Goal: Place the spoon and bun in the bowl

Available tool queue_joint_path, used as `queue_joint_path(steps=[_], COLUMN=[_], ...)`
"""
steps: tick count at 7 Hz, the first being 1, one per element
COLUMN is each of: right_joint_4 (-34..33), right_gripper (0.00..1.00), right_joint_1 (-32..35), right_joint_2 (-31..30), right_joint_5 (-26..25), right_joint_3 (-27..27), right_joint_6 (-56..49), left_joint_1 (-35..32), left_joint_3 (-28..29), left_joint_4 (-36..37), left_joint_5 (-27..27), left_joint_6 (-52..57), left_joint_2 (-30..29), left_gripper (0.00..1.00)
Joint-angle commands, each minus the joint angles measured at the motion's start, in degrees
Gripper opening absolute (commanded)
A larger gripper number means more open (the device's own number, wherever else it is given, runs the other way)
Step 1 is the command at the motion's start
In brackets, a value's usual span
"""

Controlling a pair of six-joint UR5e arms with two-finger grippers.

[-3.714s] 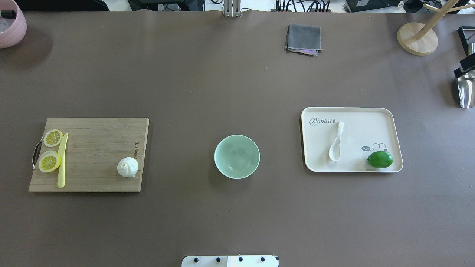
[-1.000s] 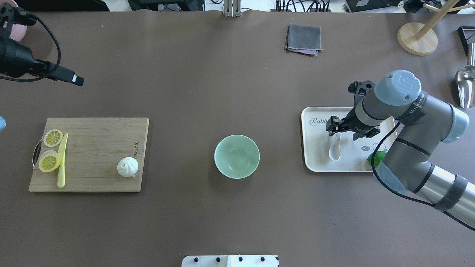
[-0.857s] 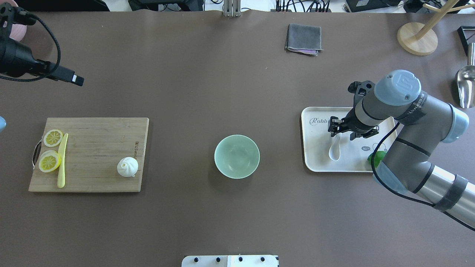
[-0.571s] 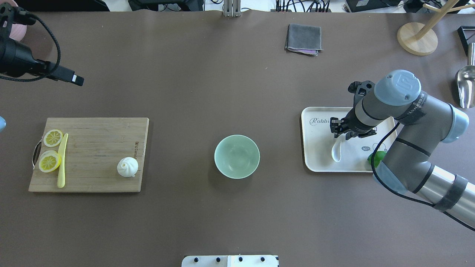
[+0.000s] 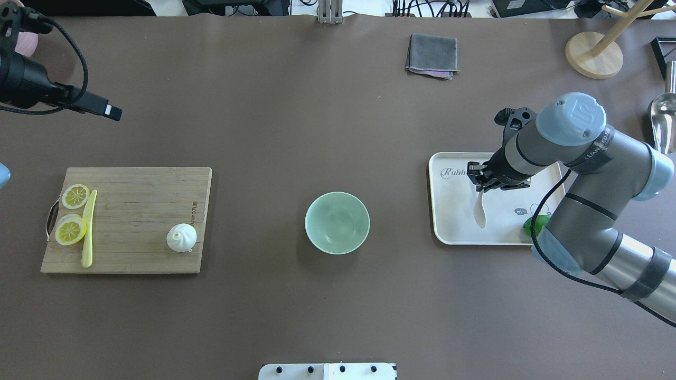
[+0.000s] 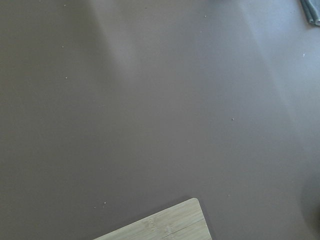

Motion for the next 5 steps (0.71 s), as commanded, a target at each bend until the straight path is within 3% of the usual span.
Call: queue_joint_path(steps=[1,4,5], right_joint_4=[-5.1,-5.4,-5.4], right_gripper=[0.00,0.00,0.00], right_joint_1=[0.6,-0.5,-1.5], right_joint_2=[3.5,8.2,10.2], right_joint_5=[0.1,0.1,0.1], right_joint_3=[3.0,3.7,3.6], right_joint_6=[0.0,4.0,5.6], left_joint_1=[10.1,20.1,22.5], left_joint_3=[-2.3,-4.0,-4.9], left_joint_4=[0.0,-0.1,-0.1], left_joint_5=[10.2,23.2,24.5], left_joint_6=[-6.2,-5.8,-6.1], left_joint_2=[-0.6,4.3,5.8], left_gripper=[0.97,0.97,0.97])
